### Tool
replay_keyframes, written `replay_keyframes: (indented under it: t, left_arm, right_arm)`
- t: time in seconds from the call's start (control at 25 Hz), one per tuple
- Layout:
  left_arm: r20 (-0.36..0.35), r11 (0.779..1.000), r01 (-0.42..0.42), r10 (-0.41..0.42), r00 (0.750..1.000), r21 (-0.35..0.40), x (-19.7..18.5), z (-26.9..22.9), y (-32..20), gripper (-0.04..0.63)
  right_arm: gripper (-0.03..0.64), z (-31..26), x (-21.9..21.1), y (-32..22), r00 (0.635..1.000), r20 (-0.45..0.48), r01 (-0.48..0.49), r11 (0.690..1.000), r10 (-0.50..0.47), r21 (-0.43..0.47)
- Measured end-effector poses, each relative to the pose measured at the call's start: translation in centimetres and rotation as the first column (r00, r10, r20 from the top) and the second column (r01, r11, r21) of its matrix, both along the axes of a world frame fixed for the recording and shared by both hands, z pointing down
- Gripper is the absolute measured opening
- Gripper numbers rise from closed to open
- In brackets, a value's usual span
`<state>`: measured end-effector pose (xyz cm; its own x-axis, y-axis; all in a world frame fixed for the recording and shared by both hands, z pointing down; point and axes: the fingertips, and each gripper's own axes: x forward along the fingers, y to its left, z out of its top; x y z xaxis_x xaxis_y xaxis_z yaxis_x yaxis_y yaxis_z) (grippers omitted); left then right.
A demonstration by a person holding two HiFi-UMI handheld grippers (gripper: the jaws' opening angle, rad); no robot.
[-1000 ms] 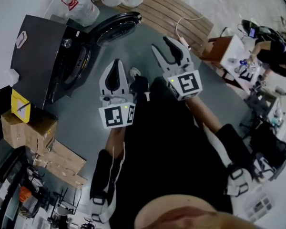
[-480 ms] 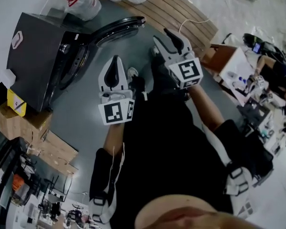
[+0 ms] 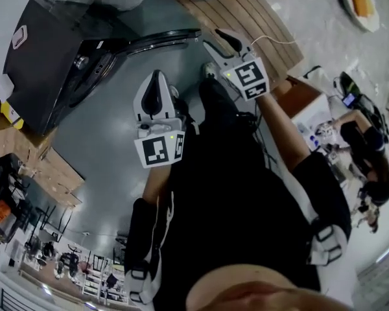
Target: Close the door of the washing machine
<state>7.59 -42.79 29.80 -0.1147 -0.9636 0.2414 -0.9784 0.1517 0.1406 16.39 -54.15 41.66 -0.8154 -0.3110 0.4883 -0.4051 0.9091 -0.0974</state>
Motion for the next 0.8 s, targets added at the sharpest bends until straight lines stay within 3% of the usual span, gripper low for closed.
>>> replay_keyframes:
  t: [0.24,0.44,0.8]
  left_arm:
    - [-0.01,0.997,0.077,-0.077,0.997,-0.029,0.2,1.8,-4.6,0.005]
    - [-0.022,0.993,0.108,-0.109,0.994,-0.045,-0.7,2.6,-6.5,0.005]
    - [-0.054,0.986,0.154,-0.158,0.986,-0.069,-1.9,6.3,-9.2,0.005]
  right_arm:
    - [0.161,6.8,-2.4,-3.8,0.978,-0.098,0.18,0.982,-0.185,-0.061]
    - [0.161,13.5,-4.4,-5.2,0.927,-0.199,0.3,0.947,-0.317,-0.111]
    - [0.155,24.2,-5.7,-5.1,0.833,-0.282,0.42,0.876,-0.476,-0.238]
